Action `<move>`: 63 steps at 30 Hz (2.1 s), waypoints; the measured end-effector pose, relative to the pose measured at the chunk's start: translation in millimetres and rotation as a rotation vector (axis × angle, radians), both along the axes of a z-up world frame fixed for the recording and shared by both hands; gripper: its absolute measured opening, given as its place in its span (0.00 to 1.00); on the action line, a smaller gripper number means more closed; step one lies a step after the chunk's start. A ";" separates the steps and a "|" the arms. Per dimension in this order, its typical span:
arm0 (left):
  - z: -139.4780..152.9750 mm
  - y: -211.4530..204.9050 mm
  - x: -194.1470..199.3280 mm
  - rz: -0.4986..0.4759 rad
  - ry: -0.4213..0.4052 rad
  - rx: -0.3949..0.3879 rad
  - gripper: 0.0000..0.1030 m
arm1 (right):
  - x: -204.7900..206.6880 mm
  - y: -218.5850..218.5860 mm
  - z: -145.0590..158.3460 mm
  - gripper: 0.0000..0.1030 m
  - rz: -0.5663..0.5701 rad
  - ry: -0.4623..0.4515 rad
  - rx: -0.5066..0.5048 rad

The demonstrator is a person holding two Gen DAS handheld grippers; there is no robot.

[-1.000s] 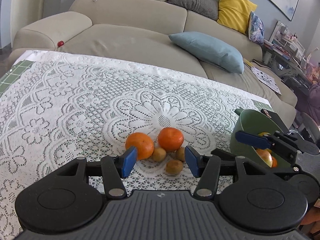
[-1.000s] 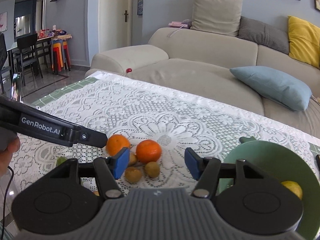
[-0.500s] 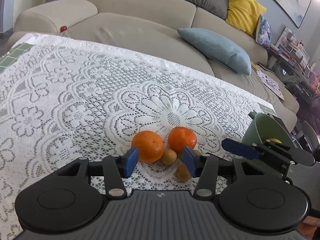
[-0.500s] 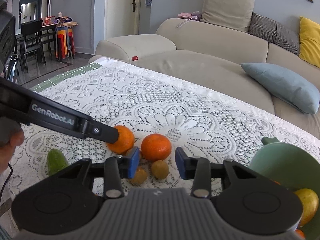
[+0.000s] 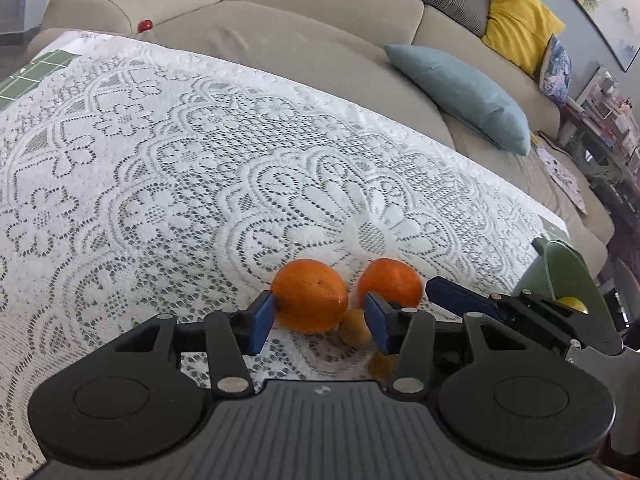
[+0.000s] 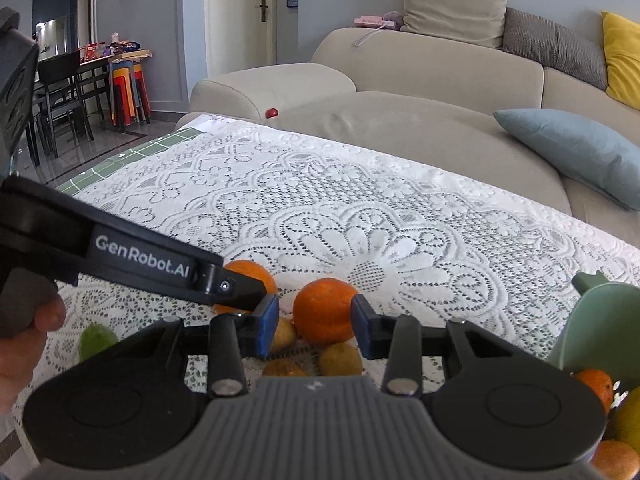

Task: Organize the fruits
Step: 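Grasp a tangerine with left tool while right tool grasps another tangerine, then carry both tangerines into the green colander and lower them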

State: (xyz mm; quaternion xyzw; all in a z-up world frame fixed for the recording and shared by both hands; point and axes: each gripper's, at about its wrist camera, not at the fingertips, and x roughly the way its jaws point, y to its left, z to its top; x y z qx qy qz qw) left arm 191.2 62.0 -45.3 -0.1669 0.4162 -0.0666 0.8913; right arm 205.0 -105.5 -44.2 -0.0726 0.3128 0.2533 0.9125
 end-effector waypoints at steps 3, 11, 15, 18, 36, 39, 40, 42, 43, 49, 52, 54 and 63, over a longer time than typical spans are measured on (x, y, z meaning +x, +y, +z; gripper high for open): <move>-2.9 1.3 3.0 0.009 0.008 0.012 0.55 | 3.8 1.3 -1.8 0.39 -0.022 -0.004 0.004; -10.6 2.6 9.9 0.014 0.032 -0.017 0.52 | 13.0 0.2 -6.2 0.42 -0.062 0.001 0.002; -14.3 1.8 12.5 0.014 0.043 -0.035 0.52 | 17.4 0.2 -9.8 0.44 -0.080 0.005 -0.016; -15.2 1.5 13.2 0.015 0.044 -0.039 0.52 | 22.0 -1.1 -13.0 0.44 -0.105 0.018 -0.022; -9.6 2.2 8.0 0.032 0.019 -0.026 0.50 | 27.7 -3.3 -13.1 0.40 -0.147 0.058 -0.017; -2.7 4.9 3.7 0.049 0.003 -0.026 0.50 | 22.9 -5.5 -5.5 0.40 -0.146 0.036 -0.003; -0.3 5.7 2.1 0.054 -0.004 -0.028 0.50 | 20.8 -6.7 -2.3 0.40 -0.144 0.029 0.004; 5.5 7.0 -2.0 0.059 -0.021 -0.033 0.50 | 15.2 -9.5 4.6 0.40 -0.137 0.013 0.016; 8.5 7.0 -4.2 0.061 -0.029 -0.036 0.50 | 12.0 -10.8 8.7 0.40 -0.132 0.002 0.022; 28.2 3.8 -18.2 0.063 -0.087 -0.061 0.50 | -9.4 -18.8 33.5 0.40 -0.098 -0.071 0.038; 38.7 -1.3 -25.7 0.043 -0.116 -0.071 0.49 | -23.3 -23.7 45.6 0.40 -0.080 -0.104 0.030; 46.5 -7.4 -30.3 0.029 -0.140 -0.069 0.49 | -31.9 -28.2 52.5 0.40 -0.078 -0.116 0.018; 71.2 -43.9 -44.1 -0.050 -0.205 -0.070 0.49 | -60.2 -70.4 77.7 0.40 -0.113 -0.150 0.014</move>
